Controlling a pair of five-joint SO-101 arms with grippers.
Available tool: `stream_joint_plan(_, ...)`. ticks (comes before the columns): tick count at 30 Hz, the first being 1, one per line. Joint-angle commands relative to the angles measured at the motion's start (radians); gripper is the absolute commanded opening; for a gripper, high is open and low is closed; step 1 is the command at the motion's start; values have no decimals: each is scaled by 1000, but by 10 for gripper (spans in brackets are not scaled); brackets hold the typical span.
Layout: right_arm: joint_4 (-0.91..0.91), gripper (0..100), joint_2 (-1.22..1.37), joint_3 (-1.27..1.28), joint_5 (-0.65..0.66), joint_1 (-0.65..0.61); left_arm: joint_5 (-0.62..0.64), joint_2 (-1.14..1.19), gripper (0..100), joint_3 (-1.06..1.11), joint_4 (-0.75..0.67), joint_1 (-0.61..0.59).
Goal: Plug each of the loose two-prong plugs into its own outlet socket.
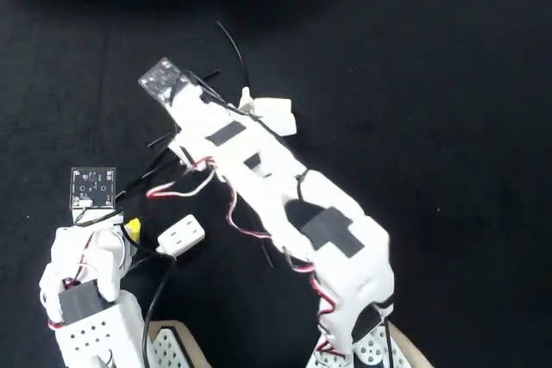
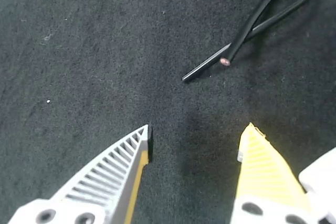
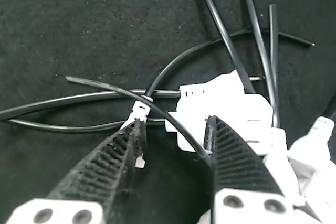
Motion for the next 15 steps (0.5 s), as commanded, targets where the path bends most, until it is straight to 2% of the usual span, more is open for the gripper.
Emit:
stream_joint_plan(1,97,188,65,-196,-38,12,-12,-5,274,7,5,-7)
stream_joint_plan(10,417,188,216,-510,-89,-26,-12,-5,274,7,5,-7)
stream_joint_plan(15,494,188,231,-555,-97,-52,-12,-5,274,7,6,-8)
